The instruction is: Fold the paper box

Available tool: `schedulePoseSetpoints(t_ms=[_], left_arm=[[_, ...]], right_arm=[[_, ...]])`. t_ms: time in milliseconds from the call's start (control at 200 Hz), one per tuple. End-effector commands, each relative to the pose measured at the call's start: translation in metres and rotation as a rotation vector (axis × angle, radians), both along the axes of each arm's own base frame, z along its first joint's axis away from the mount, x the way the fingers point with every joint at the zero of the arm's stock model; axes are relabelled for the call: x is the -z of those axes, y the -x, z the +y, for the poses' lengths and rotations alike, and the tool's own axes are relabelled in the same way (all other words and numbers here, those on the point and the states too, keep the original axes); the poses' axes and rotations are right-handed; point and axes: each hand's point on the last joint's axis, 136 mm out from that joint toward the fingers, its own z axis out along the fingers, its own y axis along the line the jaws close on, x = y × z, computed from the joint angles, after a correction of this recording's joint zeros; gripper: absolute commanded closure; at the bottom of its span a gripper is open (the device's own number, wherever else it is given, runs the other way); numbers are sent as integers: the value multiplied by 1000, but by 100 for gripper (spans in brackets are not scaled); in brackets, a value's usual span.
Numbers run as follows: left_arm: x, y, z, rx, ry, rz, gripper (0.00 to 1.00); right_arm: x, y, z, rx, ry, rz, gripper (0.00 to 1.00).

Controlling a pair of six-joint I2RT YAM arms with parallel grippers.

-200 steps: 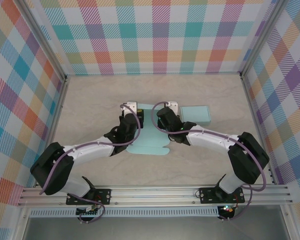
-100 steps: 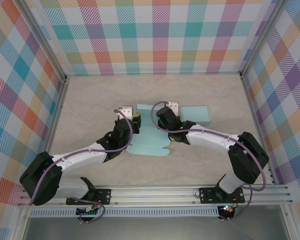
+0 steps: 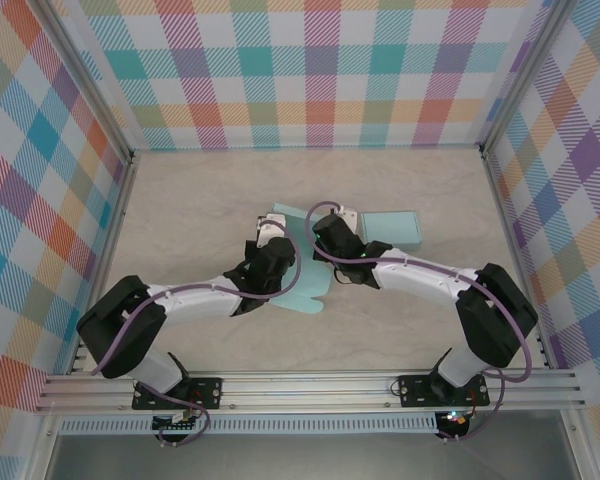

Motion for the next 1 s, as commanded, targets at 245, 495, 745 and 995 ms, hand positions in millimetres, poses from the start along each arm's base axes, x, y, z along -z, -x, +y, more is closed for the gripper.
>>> schedulePoseSetpoints(t_ms=[245, 495, 745, 995], left_arm=[[-17, -17, 48, -395, -4, -90, 96], [-4, -15, 22, -186, 145, 4, 66], [-20, 23, -15, 56, 366, 88, 35], [-32, 57, -19, 138, 540, 160, 14]], right_arm=[[4, 5, 31, -26, -100, 55, 100], [17, -6, 22, 15, -10, 99, 100], [35, -14, -19, 91, 107, 218, 100], [33, -7, -39, 7, 195, 309, 100]])
